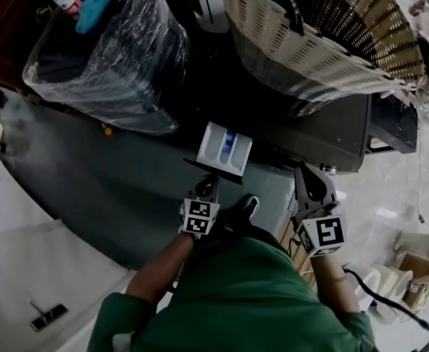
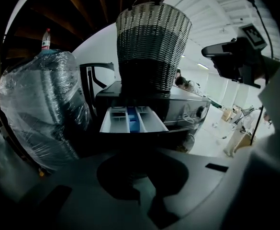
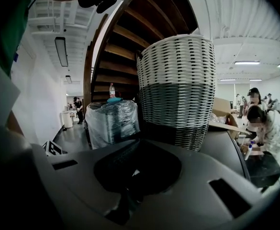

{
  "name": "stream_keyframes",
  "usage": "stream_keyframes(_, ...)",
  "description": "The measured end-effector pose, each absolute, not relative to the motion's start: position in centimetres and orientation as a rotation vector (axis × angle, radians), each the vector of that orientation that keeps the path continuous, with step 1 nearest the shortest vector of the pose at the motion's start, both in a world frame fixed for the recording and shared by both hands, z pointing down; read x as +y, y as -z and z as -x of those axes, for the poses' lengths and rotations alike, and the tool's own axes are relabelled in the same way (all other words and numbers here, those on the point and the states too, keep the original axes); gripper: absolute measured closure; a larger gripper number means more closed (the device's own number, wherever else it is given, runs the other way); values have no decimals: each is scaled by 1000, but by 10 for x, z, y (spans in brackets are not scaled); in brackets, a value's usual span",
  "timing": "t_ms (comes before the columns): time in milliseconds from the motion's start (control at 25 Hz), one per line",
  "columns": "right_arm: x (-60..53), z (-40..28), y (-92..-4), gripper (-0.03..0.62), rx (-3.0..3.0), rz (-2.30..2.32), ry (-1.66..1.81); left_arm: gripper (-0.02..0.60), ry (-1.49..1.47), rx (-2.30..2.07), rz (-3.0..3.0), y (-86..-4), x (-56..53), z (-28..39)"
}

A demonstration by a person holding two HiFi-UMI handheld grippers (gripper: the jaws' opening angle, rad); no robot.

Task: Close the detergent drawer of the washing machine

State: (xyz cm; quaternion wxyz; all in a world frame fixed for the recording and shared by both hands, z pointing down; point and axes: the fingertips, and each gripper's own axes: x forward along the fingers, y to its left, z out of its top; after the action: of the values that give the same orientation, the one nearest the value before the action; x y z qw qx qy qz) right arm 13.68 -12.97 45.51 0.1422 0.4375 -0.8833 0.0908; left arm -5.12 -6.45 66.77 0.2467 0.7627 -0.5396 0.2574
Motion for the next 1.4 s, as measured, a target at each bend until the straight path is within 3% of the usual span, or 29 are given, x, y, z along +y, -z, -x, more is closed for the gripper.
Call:
stream_keyframes(360, -130, -107, -452, 579, -2475, -1323, -228, 549, -675, -1366, -2171, -665, -101, 51)
stream_keyframes(1400, -166, -122, -452, 579, -2276, -1594, -300, 549, -644, -1213, -2296, -664, -201, 38)
